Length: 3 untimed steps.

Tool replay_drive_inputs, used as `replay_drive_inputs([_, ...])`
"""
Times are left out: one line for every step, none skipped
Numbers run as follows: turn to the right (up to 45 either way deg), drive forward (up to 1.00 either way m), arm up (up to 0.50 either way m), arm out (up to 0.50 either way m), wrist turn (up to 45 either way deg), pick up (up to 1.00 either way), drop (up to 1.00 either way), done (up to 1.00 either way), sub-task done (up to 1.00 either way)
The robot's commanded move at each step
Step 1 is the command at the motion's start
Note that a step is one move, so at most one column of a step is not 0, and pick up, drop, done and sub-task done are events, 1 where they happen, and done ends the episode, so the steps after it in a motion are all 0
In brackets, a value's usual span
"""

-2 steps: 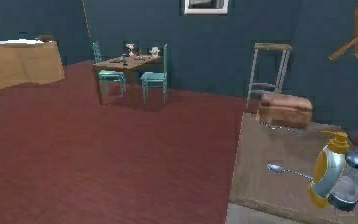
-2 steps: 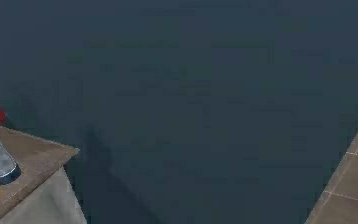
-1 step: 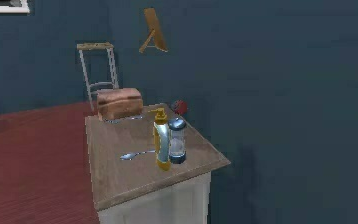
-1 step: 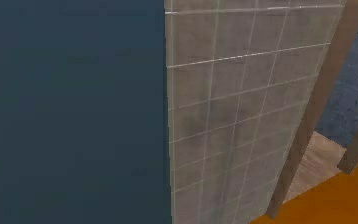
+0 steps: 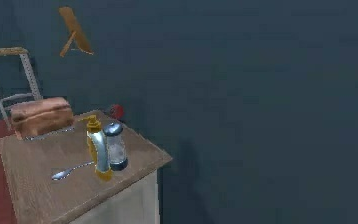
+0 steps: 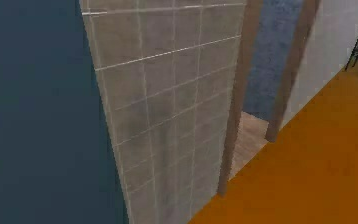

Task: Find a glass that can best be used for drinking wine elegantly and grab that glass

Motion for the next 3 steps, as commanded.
replay_drive_inputs([0.0,0.35,0.0,0.0,0.0,0.0,0.0,0.0,0.0])
replay_drive_inputs([-45.0,0.0,0.0,0.0,0.0,0.0,0.0,0.0,0.0])
replay_drive_inputs([-45.0,0.0,0.0,0.0,0.0,0.0,0.0,0.0,0.0])
